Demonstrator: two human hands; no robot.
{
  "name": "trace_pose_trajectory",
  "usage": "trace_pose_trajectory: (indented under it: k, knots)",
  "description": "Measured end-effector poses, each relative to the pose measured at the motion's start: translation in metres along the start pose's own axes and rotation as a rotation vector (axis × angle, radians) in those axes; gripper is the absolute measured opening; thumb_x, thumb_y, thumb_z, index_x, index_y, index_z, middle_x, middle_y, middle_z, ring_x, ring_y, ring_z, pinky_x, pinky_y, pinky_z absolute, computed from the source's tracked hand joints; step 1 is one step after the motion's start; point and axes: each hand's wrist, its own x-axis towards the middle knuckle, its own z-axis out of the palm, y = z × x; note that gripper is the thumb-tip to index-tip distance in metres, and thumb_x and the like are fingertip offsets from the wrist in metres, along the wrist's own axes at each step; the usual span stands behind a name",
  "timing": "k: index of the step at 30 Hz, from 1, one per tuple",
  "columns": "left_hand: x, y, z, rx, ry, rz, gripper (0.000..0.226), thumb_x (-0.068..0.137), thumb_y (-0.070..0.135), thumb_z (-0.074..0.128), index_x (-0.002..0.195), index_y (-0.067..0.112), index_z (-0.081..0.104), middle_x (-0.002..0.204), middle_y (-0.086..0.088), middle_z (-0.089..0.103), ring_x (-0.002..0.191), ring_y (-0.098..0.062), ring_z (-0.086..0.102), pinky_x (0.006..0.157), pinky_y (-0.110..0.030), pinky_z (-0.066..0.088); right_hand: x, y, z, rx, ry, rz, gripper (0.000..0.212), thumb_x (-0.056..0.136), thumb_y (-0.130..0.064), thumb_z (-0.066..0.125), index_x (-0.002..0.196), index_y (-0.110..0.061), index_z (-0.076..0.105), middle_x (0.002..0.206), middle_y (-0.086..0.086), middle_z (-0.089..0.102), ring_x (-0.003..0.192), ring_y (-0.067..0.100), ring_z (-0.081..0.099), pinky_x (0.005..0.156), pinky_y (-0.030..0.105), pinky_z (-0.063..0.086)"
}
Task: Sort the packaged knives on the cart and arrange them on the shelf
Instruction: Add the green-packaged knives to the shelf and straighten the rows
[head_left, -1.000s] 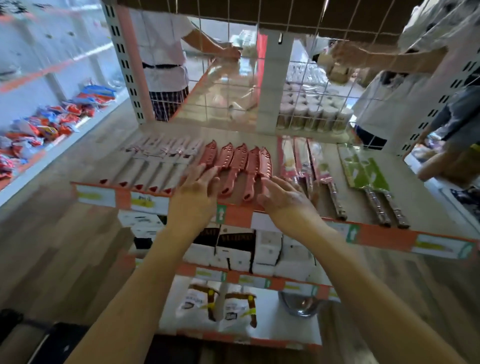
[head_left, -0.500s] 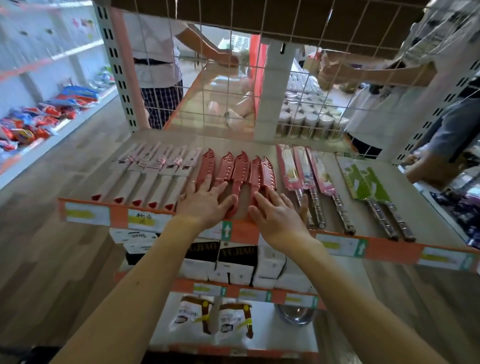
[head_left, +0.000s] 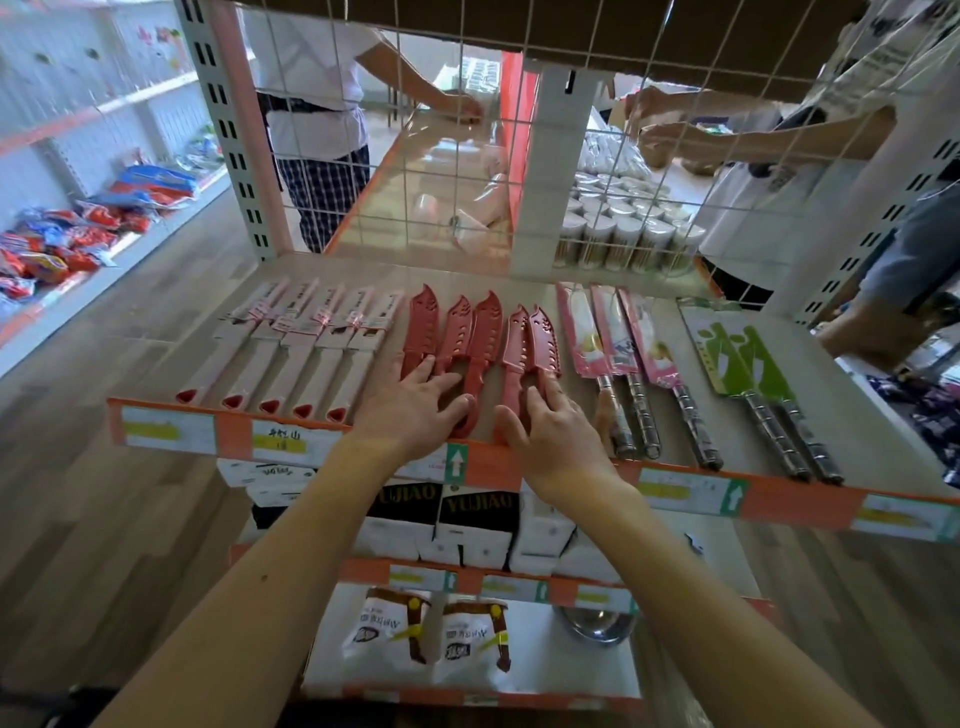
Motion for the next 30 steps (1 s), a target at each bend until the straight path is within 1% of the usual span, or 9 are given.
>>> trace_pose_trajectory:
  k: [5,8,10,12,15,16,20,25,30]
  knots:
    - [-0.001,0.001,-0.001,0.015,-0.025,-0.010,0.056,0.095,0.056,0.025,0.147,0.036,0.020,0.160,0.003,0.001,0.146,-0.024,-0.013,0.119,-0.045,0.004,-0.003,0.001,-0.003,-0.014,-0.016,0.005,0.066,0.097,-0.051,0.022,0.151,-0.015,0.011,0.160,0.002,-0.004,0.147,0.022,-0.001,0.118,0.038,0.000]
    - [-0.003,0.001,0.000,0.011,0.008,0.007,0.055,0.095,0.057,0.021,0.147,0.040,0.014,0.159,0.006,-0.003,0.146,-0.022,-0.013,0.119,-0.047,0.001,-0.004,0.003,-0.003,-0.022,-0.010,-0.024,0.063,0.096,-0.054,0.022,0.151,-0.025,0.009,0.160,-0.003,-0.003,0.147,0.021,-0.008,0.120,0.044,0.002]
    - [-0.004,0.001,0.000,0.022,0.049,0.038,0.054,0.095,0.056,0.017,0.147,0.042,0.010,0.159,0.009,-0.004,0.146,-0.019,-0.014,0.117,-0.047,-0.002,-0.006,0.004,-0.003,-0.023,-0.013,-0.062,0.062,0.095,-0.055,0.024,0.150,-0.031,0.007,0.159,-0.009,-0.003,0.146,0.017,-0.013,0.120,0.043,0.001]
    - [-0.006,0.003,-0.001,0.042,0.049,0.079,0.051,0.096,0.055,0.015,0.146,0.044,0.010,0.158,0.012,-0.005,0.146,-0.017,-0.014,0.116,-0.046,-0.004,-0.009,0.004,-0.003,-0.024,-0.034,-0.094,0.063,0.094,-0.057,0.026,0.150,-0.034,0.006,0.158,-0.013,-0.005,0.145,0.014,-0.016,0.118,0.041,0.005]
    - [-0.009,0.004,-0.002,0.080,0.016,0.106,0.049,0.098,0.051,0.012,0.146,0.042,0.011,0.158,0.014,-0.003,0.145,-0.015,-0.015,0.116,-0.046,-0.007,-0.013,0.004,-0.003,-0.030,-0.053,-0.111,0.064,0.094,-0.056,0.031,0.149,-0.035,0.006,0.158,-0.015,-0.003,0.145,0.011,-0.017,0.117,0.042,0.012]
    - [-0.010,0.004,-0.002,0.084,0.014,0.103,0.050,0.098,0.049,0.012,0.147,0.041,0.011,0.158,0.015,-0.001,0.145,-0.015,-0.015,0.115,-0.046,-0.008,-0.013,0.004,-0.003,-0.030,-0.050,-0.108,0.064,0.094,-0.056,0.032,0.149,-0.036,0.007,0.158,-0.014,-0.002,0.145,0.012,-0.017,0.118,0.042,0.011]
    - [-0.014,0.005,-0.003,0.115,0.007,0.095,0.051,0.099,0.047,0.016,0.149,0.035,0.010,0.158,0.015,0.005,0.145,-0.016,-0.016,0.115,-0.047,-0.010,-0.014,0.005,-0.003,-0.046,-0.029,-0.107,0.062,0.095,-0.055,0.032,0.149,-0.035,0.010,0.159,-0.013,0.004,0.144,0.014,-0.020,0.118,0.041,-0.003]
    - [-0.016,0.010,0.000,0.116,-0.021,0.111,0.052,0.098,0.049,0.018,0.148,0.038,0.007,0.158,0.015,0.007,0.145,-0.018,-0.019,0.115,-0.049,-0.010,-0.012,0.002,-0.002,-0.066,-0.032,-0.094,0.062,0.095,-0.055,0.030,0.149,-0.035,0.009,0.159,-0.010,0.004,0.144,0.016,-0.022,0.118,0.050,0.001]
    - [-0.016,0.012,0.002,0.102,-0.020,0.123,0.054,0.097,0.052,0.021,0.148,0.039,0.007,0.158,0.014,0.008,0.144,-0.018,-0.019,0.115,-0.050,-0.008,-0.013,0.002,-0.003,-0.051,-0.031,-0.079,0.061,0.094,-0.055,0.032,0.149,-0.036,0.009,0.159,-0.010,0.004,0.145,0.017,-0.020,0.119,0.044,-0.005]
